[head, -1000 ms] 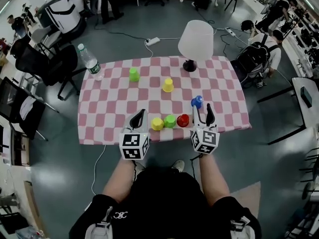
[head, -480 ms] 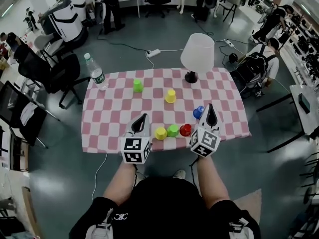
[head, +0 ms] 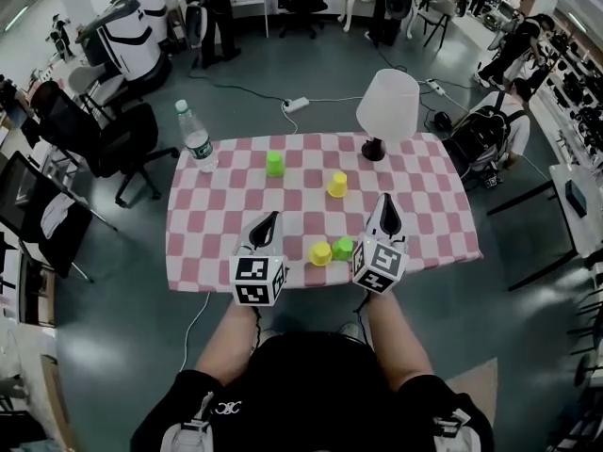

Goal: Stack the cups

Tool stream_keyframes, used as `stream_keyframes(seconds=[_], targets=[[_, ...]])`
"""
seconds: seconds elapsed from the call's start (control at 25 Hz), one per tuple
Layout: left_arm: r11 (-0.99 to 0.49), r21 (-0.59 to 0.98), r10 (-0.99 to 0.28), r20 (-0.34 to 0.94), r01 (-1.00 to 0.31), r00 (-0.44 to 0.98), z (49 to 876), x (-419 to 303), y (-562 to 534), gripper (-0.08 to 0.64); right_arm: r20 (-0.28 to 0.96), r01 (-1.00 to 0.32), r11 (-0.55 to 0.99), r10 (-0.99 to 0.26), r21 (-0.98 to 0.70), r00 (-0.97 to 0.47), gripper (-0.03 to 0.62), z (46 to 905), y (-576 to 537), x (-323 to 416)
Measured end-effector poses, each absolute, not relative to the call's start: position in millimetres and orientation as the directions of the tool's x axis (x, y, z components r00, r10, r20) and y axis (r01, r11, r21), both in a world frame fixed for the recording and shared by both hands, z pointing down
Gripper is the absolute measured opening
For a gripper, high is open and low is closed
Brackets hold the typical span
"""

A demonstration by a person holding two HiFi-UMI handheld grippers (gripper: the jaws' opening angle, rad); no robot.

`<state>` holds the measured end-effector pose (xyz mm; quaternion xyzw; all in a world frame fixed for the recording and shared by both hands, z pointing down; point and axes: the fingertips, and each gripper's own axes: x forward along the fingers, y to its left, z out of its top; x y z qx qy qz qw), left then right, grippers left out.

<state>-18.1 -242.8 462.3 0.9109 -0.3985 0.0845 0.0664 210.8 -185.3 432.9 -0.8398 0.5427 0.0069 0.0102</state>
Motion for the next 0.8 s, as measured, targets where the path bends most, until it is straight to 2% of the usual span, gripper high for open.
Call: stream_keyframes(seconds=[0.8], targets=[[-0.597,0.091,-0.782,0.153,-0.797,0.604,454.1,-186.3,-295.9,0.015,-0.048,-0.989,-0.143,-0.989,0.031,0.141,0.005,430.3,-265.4,-9.1]])
